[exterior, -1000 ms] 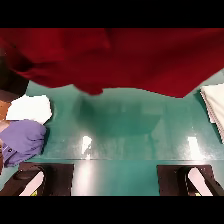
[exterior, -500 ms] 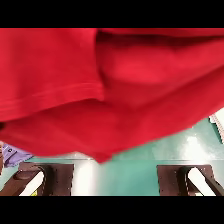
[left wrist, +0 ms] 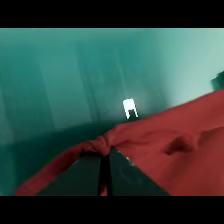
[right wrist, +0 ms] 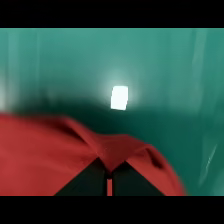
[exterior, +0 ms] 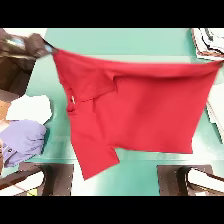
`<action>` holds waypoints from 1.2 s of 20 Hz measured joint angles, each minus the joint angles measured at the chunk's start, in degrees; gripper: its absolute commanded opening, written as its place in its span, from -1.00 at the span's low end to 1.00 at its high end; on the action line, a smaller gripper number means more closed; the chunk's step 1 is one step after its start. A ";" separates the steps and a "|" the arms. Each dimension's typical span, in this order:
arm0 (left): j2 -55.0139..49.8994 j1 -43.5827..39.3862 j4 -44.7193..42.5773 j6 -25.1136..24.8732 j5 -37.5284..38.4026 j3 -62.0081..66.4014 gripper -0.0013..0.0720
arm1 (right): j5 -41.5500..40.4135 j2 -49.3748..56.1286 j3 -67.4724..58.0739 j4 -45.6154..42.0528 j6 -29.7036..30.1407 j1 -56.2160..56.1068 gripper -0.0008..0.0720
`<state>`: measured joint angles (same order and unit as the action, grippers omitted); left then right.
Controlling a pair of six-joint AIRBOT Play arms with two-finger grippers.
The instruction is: Fold the shirts.
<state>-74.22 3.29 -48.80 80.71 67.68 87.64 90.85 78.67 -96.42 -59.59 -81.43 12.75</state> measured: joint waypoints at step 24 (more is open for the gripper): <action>-18.45 0.00 -6.95 -7.32 -5.86 -7.74 -0.88 | -20.20 12.22 13.66 -9.07 2.91 -7.56 -0.93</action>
<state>-92.66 3.29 -55.75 73.38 61.82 79.90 70.65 90.89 -82.76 -68.66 -78.52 5.19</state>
